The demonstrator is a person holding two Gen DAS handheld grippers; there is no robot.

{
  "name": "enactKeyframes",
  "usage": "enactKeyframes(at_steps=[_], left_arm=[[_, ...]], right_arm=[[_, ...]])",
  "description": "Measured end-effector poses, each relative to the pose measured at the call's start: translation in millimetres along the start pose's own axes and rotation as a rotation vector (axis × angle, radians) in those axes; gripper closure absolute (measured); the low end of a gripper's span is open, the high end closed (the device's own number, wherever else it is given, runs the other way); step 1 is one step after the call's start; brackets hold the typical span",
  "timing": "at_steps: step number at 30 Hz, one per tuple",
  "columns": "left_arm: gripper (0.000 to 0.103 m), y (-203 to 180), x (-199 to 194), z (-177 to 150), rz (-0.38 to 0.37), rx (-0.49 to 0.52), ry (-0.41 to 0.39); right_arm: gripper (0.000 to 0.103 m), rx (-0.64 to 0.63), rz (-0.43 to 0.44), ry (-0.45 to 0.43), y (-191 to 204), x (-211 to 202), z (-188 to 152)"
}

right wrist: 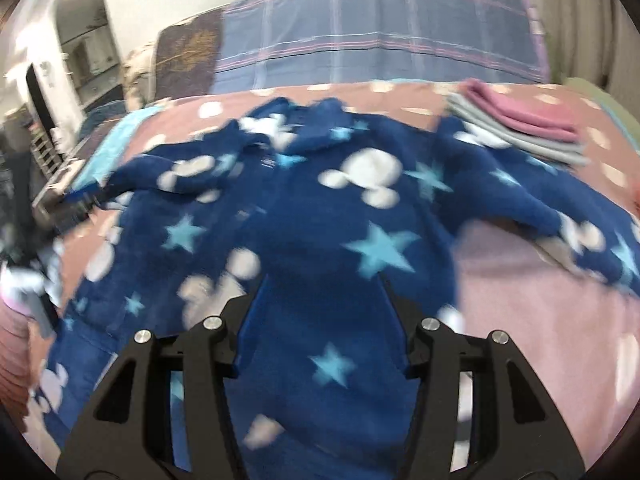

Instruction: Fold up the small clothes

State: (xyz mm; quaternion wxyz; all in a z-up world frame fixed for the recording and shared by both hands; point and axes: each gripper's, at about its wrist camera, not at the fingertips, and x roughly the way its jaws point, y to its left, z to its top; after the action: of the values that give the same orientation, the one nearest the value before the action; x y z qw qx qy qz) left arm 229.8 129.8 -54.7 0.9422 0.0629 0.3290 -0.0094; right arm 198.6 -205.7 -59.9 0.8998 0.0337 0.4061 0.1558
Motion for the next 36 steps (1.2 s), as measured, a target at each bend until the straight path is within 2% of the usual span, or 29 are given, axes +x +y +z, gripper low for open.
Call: enactKeyframes(at_steps=[2,6,8,10,14,17,18,19,20,23,26,28,31,33,36], left_arm=[[0.036,14,12,-8,0.059,-0.006,0.041],[0.036,41,36,-14,0.101,-0.102,0.074],[0.029,55,46,-16,0.1,-0.164,0.092],[0.029,69,56,-21,0.055,-0.252,0.115],[0.026,75,66,-28,0.015,-0.307,0.139],[0.026,78,69,-30,-0.002,-0.331,0.145],[0.026,78,69,-31,-0.004,-0.333,0.146],[0.026,78,69,-31,-0.008,-0.337,0.147],[0.026,78,69,-31,-0.01,-0.339,0.146],[0.026,77,67,-31,-0.013,-0.343,0.142],[0.026,73,62,-29,-0.01,-0.328,0.118],[0.026,73,55,-28,-0.054,-0.323,0.081],[0.026,66,43,-25,-0.185,-0.296,0.02],[0.026,54,39,-23,-0.232,-0.238,0.002],[0.026,37,32,-20,-0.267,-0.159,-0.01]], right_arm=[[0.05,-0.004,0.071,0.019,11,14,18],[0.05,0.049,0.259,0.067,33,56,59],[0.052,0.078,0.315,0.072,48,83,75],[0.056,0.081,0.327,0.104,64,110,85],[0.056,0.089,0.254,0.155,81,157,99],[0.055,0.17,0.231,0.186,78,187,104],[0.061,0.172,0.231,0.19,81,190,106],[0.095,0.155,0.237,0.182,83,191,107],[0.095,0.135,0.276,0.176,87,188,111],[0.095,0.12,0.321,0.05,92,149,124],[0.095,0.047,0.239,-0.127,84,85,140],[0.095,0.028,0.179,-0.176,71,57,144],[0.095,0.026,0.078,-0.189,40,33,136],[0.095,0.051,0.013,-0.168,14,31,122],[0.094,0.14,-0.054,-0.074,-32,52,98]])
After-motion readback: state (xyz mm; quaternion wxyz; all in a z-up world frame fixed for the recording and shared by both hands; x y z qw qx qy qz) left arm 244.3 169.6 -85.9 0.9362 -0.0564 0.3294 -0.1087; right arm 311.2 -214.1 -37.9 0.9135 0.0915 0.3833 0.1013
